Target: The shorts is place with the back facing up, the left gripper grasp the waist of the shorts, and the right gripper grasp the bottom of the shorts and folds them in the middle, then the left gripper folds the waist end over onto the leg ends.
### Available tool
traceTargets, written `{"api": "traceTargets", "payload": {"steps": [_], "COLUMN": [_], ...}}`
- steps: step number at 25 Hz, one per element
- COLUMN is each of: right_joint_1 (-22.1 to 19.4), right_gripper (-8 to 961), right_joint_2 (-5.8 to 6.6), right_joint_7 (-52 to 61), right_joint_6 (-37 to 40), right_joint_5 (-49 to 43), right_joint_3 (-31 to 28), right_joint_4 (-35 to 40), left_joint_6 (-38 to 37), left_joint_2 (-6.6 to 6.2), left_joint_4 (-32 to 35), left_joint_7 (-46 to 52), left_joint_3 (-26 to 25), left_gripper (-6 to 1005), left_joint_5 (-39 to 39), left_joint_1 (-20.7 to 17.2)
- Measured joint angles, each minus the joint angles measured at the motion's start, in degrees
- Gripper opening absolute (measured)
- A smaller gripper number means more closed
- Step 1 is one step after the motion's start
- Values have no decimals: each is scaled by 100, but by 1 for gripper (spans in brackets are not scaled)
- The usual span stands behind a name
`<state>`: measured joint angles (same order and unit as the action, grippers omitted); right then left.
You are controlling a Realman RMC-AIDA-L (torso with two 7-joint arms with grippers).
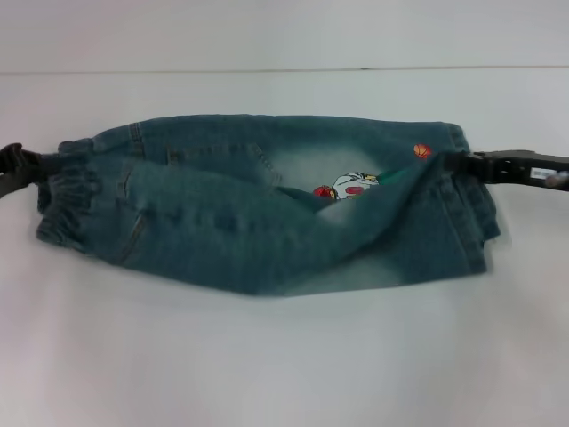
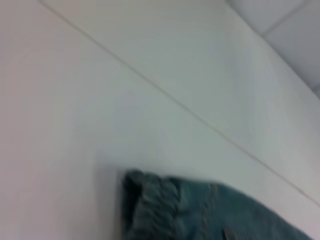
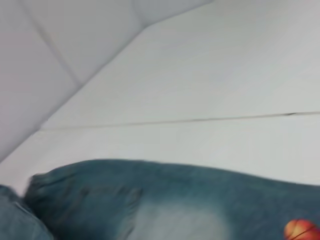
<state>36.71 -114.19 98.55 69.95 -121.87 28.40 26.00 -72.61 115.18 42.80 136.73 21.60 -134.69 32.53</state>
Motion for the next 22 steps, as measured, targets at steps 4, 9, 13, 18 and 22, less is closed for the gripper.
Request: {"api": "traceTargets", "payload": {"steps": [4,9,13,18,22], "right_joint_1": [103,161,241,339,416], "right_gripper": [8,10,15,22,27], "right_joint_2": [-226,-311,-326,-374,-392], "right_joint_7": [-57,-144,-113,-102,-156], "right_joint_6": [-716,-1228,-1760,-2284,-2509], "right_joint_5": [89,396,570,713,725], "right_joint_3": [-18,-4,-14,19,20], "right_joint_4": [-12,-90,-232,-336,-363], "left_joint_6": [534,1164,1519,1732,1752], "left_joint_2": [60,85,135,198,232], "left_joint_4": [-140,-420,-508,-561,-594], "left_joint_7": [-262,-549,-666,-970,-1374], "left_joint_3": [-6,3,36,45,47], "left_gripper": [32,33,33,33,33], "left_joint_5": [263,470,473,550,864], "left_joint_1": [-5,16,44,84,89]}}
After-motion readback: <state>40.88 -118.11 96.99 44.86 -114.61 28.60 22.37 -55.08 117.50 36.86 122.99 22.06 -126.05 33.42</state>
